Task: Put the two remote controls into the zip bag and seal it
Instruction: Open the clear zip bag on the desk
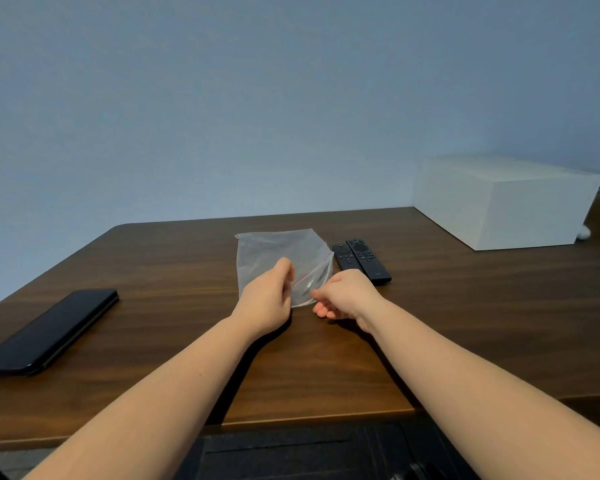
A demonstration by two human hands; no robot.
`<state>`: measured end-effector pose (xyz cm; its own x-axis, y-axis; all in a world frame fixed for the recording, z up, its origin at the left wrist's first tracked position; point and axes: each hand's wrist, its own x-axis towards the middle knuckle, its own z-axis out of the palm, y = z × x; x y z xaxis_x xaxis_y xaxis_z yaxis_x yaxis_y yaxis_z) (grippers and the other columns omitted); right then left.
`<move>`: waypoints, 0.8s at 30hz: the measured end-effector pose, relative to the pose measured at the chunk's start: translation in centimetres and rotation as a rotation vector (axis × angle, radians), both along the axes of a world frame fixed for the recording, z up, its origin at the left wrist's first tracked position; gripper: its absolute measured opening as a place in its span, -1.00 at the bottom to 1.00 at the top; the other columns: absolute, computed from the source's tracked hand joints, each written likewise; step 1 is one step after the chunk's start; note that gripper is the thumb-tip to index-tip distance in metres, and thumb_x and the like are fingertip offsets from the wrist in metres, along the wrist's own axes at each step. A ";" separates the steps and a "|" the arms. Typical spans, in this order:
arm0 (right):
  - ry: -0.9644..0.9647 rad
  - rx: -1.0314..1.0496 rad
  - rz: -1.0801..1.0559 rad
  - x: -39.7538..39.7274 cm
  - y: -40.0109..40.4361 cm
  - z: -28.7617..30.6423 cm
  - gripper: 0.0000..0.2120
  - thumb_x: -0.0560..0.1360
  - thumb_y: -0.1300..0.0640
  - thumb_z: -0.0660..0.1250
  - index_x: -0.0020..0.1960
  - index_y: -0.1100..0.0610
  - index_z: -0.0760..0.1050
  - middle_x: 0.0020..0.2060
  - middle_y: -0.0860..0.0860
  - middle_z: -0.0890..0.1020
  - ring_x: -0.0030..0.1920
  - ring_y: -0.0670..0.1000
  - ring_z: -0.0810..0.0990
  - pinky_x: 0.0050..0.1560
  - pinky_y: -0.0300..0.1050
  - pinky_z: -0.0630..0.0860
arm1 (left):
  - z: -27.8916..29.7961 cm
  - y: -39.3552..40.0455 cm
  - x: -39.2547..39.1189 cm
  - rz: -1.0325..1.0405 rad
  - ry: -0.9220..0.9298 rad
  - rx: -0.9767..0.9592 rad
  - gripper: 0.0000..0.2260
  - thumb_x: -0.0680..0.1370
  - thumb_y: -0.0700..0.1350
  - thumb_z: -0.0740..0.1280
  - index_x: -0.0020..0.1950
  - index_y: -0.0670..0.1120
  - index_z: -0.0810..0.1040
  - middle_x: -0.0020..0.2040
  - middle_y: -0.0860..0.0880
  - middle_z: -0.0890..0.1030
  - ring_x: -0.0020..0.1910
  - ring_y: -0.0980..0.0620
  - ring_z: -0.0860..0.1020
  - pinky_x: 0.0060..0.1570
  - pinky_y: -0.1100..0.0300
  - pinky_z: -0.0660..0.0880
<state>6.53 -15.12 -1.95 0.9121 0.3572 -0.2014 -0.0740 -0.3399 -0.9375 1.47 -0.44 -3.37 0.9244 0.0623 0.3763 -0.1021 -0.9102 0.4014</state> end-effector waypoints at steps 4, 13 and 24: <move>0.037 0.032 -0.026 0.1 -0.1 -0.1 -0.85 0.50 0.33 0.30 0.05 0.34 0.53 -0.27 0.22 0.62 -0.46 -0.02 0.53 -0.56 -0.32 0.50 | 0.2 0.0 0.1 0.015 -0.056 0.114 -0.86 0.43 -0.32 0.20 -0.10 -0.10 0.44 -0.10 -0.01 0.38 -0.18 -0.05 0.41 -0.29 0.18 0.28; 0.112 0.030 0.023 0.0 -0.3 0.3 -0.82 0.51 0.37 0.25 0.09 0.38 0.52 -0.26 0.22 0.56 -0.48 -0.05 0.47 -0.60 -0.38 0.42 | 1.9 0.7 0.4 0.153 -0.202 0.096 -0.60 0.48 -0.26 0.25 0.33 -0.13 0.36 0.32 -0.14 0.38 0.20 -0.12 0.44 0.09 -0.01 0.50; 0.273 0.081 0.043 0.6 -0.1 0.1 -0.90 0.56 0.33 0.20 -0.05 0.31 0.49 -0.38 0.10 0.42 -0.46 -0.06 0.34 -0.60 -0.34 0.28 | 2.4 1.6 -0.1 0.203 -0.196 0.052 -0.51 0.47 -0.25 0.23 0.35 0.07 0.23 0.09 -0.09 0.44 -0.10 -0.06 0.45 -0.18 0.08 0.41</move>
